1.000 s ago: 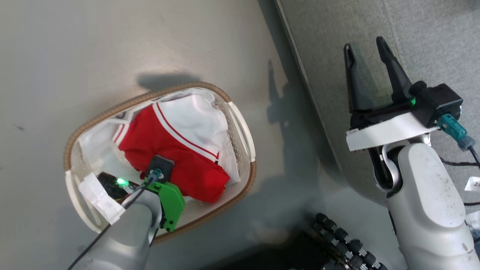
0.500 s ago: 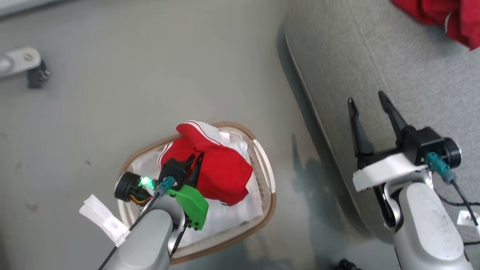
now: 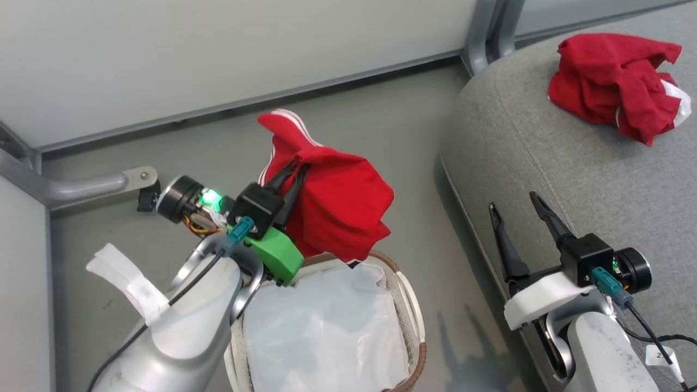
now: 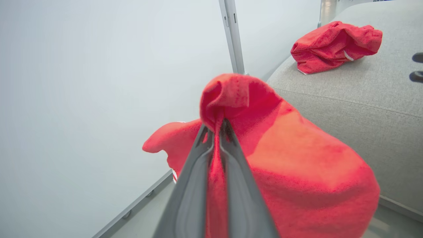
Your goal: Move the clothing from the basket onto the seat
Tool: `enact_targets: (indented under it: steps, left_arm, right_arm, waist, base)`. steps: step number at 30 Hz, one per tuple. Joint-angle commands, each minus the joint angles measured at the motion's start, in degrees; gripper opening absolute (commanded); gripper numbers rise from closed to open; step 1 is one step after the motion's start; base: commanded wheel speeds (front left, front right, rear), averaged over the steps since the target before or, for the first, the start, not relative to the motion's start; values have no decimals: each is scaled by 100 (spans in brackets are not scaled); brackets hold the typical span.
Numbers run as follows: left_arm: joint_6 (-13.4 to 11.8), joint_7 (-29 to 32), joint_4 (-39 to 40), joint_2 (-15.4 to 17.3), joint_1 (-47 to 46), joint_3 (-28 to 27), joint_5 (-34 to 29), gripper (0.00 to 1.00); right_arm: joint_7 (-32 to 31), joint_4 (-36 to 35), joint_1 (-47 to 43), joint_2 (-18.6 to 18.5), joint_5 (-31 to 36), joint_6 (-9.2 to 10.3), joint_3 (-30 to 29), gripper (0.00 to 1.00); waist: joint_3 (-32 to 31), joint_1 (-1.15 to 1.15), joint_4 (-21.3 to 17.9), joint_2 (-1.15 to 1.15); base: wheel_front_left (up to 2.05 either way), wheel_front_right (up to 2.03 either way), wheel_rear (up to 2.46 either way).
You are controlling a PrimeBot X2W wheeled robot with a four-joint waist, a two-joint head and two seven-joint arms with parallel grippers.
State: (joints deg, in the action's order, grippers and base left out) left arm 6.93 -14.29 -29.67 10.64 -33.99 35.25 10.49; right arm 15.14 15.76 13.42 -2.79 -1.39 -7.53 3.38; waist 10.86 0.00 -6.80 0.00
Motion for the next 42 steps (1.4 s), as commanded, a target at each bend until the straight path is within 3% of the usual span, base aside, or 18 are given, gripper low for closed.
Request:
enact_targets:
  steps: [1, 11, 16, 28, 35, 41, 42]
  left_arm:
    - [25, 94, 110, 71, -163, 35, 58, 0]
    - [55, 761, 889, 638, -1286, 421, 513, 0]
    - [56, 919, 1101, 739, -1645, 551, 694, 0]
    - [52, 1046, 991, 504, -2136, 813, 857, 0]
    - [52, 1080, 973, 166, -2296, 1052, 938, 0]
    - [53, 1032, 1019, 10, -2265, 1200, 1122, 0]
    - [53, 1027, 1019, 19, -2207, 1208, 1162, 0]
  right_arm:
    - [2, 4, -102, -21, 39, 8, 50, 100]
    - [2, 14, 167, -20, 161, 8, 610, 100]
    - [2, 4, 360, -18, 112, 8, 1000, 100]
    - [2, -2, 732, -24, -509, 8, 2692, 100]
    - [2, -28, 1168, -21, -543, 8, 2678, 100]
    - [2, 23, 1385, -21, -442, 8, 2271, 100]
    - [2, 46, 1404, -19, -433, 8, 2205, 96]
  waist:
    - [-640, 0, 273, 0]
    - [-980, 0, 235, 0]
    - [-1020, 0, 280, 0]
    - [-1086, 0, 456, 0]
    - [-1096, 0, 712, 0]
    - [-1120, 0, 883, 0]
    - [-1127, 0, 901, 0]
  base:
    - [0, 0, 0]
    - [0, 0, 0]
    - [0, 0, 0]
    - [0, 0, 0]
    - [0, 0, 0]
    - [0, 0, 0]
    - [0, 0, 0]
